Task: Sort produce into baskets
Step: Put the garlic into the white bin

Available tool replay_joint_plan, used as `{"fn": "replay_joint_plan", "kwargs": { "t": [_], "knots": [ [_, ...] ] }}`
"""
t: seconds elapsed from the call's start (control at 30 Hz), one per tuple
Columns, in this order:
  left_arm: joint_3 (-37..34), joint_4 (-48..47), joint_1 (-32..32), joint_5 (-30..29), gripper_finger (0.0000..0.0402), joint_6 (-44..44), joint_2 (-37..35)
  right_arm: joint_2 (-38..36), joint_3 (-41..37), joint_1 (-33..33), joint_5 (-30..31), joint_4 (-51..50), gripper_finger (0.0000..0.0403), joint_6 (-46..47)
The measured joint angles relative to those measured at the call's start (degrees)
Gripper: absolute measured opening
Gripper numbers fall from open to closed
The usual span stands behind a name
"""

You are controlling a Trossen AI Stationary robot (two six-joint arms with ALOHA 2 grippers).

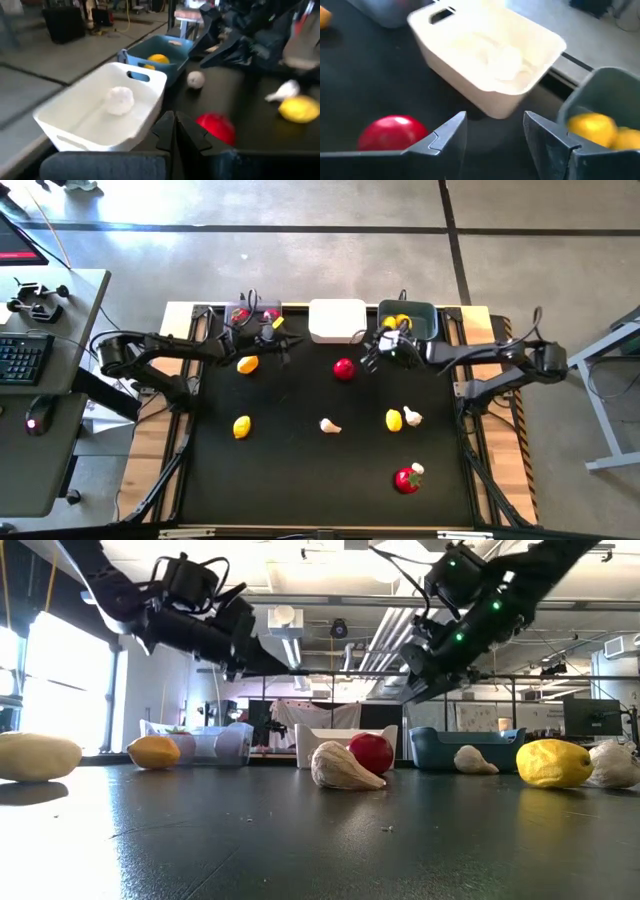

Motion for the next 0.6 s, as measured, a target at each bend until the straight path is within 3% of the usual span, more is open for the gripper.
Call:
{"fn": "replay_joint_plan", "kwargs": {
  "t": [0.2,0.33,0.47,0.6],
  "knots": [
    [-0.02,-0.93,-1.19,0.02,0.0004,-8.13,-0.01,-0.25,7.55,-3.46,-7.35,-15.87,0.0188,1.05],
    [-0.02,-3.11,-2.53,0.03,0.0001,-4.24,-0.01,-0.25,10.74,-3.84,-12.52,-25.67,0.0188,2.79],
    [-0.02,-4.6,-3.74,0.01,0.0001,-0.33,-0.01,-0.25,12.15,-3.83,-12.71,-34.81,0.0188,4.04],
    [-0.02,-4.87,-4.15,-0.08,0.0001,0.82,-0.01,-0.24,10.95,-4.26,-12.61,-36.49,0.0188,3.81]
  ]
}}
